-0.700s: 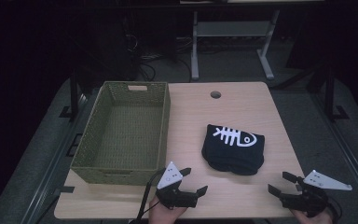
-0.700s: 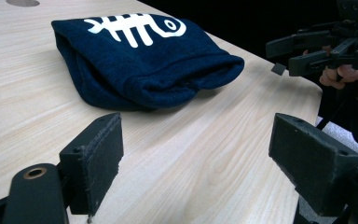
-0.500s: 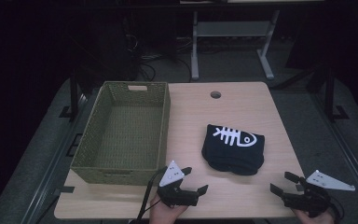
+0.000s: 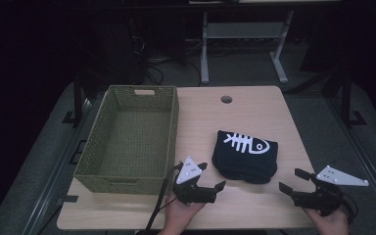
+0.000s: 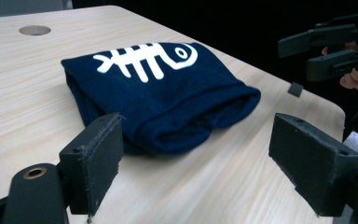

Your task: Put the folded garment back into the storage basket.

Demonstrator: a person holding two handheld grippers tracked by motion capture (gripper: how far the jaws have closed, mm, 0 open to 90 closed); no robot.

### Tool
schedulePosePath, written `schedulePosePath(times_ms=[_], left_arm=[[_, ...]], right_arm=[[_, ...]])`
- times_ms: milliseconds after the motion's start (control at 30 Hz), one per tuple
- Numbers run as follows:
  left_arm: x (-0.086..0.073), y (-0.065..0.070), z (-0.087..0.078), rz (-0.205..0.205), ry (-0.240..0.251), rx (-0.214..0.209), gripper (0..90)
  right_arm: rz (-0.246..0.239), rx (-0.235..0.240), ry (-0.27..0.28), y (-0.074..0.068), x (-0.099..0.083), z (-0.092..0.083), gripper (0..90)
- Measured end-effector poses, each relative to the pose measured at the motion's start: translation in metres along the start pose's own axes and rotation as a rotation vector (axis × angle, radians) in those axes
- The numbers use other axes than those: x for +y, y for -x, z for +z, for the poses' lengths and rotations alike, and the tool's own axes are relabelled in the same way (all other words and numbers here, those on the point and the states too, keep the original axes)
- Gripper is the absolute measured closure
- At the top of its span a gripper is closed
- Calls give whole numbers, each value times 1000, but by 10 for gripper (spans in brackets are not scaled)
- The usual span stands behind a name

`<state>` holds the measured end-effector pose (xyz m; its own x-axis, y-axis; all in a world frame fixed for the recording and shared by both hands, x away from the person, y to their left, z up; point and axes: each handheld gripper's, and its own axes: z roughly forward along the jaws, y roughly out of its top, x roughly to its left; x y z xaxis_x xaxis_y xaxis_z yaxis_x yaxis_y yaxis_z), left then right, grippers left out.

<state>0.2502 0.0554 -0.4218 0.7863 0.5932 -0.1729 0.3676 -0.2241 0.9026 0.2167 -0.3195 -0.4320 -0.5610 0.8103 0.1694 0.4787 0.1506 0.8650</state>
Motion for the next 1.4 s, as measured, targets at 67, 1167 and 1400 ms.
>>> schedulePosePath(times_ms=[67, 1167, 1400], left_arm=[[4, -1, 5, -5, -9, -10, 172], [47, -42, 63, -158, -46, 98, 171], [38, -57, 86, -245, -94, 125, 189]], right_arm=[[-4, 7, -1, 2, 5, 3, 163], [129, -24, -89, 53, 34, 75, 180], [147, -7, -112, 57, 29, 88, 230]])
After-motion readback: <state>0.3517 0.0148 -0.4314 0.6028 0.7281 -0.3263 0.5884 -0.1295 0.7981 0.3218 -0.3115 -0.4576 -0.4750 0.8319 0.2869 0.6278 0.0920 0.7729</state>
